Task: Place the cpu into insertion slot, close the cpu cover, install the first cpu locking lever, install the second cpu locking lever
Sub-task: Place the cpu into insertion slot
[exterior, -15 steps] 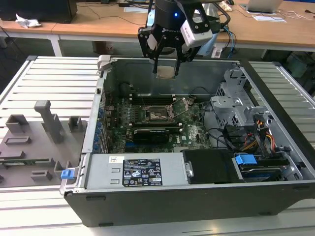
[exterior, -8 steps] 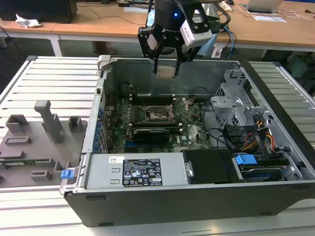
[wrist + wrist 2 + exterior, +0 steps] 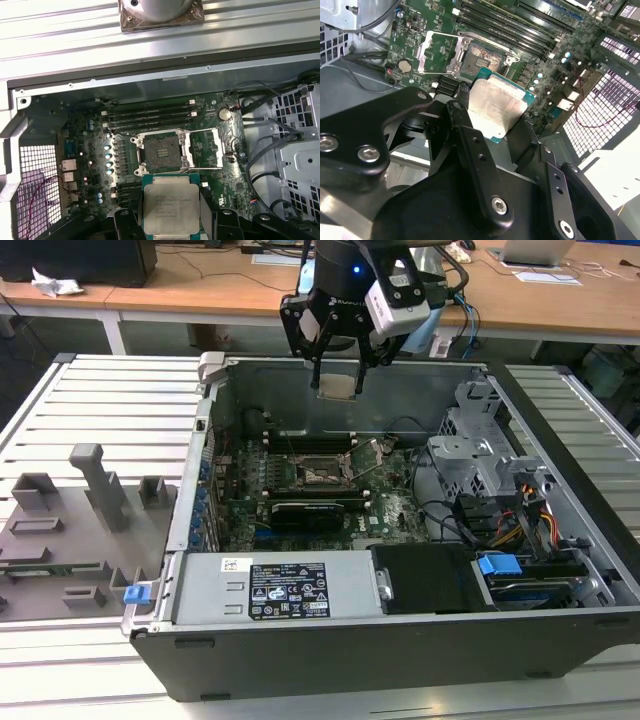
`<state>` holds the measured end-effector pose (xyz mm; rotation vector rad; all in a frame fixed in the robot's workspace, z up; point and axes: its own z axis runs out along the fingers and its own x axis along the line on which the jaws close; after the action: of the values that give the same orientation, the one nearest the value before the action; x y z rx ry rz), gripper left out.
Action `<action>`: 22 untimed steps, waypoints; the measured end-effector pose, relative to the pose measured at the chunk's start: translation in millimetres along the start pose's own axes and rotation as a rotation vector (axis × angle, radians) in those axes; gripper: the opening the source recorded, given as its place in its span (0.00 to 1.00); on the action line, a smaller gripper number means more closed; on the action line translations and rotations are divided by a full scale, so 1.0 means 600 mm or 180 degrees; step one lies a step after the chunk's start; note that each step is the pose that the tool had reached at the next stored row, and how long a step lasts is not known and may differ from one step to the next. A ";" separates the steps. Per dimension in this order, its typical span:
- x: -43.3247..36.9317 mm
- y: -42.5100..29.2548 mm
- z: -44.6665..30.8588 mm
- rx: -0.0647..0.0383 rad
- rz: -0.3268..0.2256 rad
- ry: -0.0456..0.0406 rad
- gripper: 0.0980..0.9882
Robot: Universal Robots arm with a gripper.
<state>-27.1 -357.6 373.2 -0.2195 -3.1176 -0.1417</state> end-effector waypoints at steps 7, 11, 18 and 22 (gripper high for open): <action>0.000 0.000 0.000 -0.0002 0.0096 -0.0009 0.50; 0.000 0.000 0.000 -0.0003 0.0152 -0.0014 0.50; 0.000 0.000 0.001 -0.0006 0.0321 -0.0029 0.50; 0.000 0.000 0.001 -0.0007 0.0395 -0.0035 0.50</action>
<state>-27.1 -357.7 372.5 -0.4139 -3.1035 -0.1428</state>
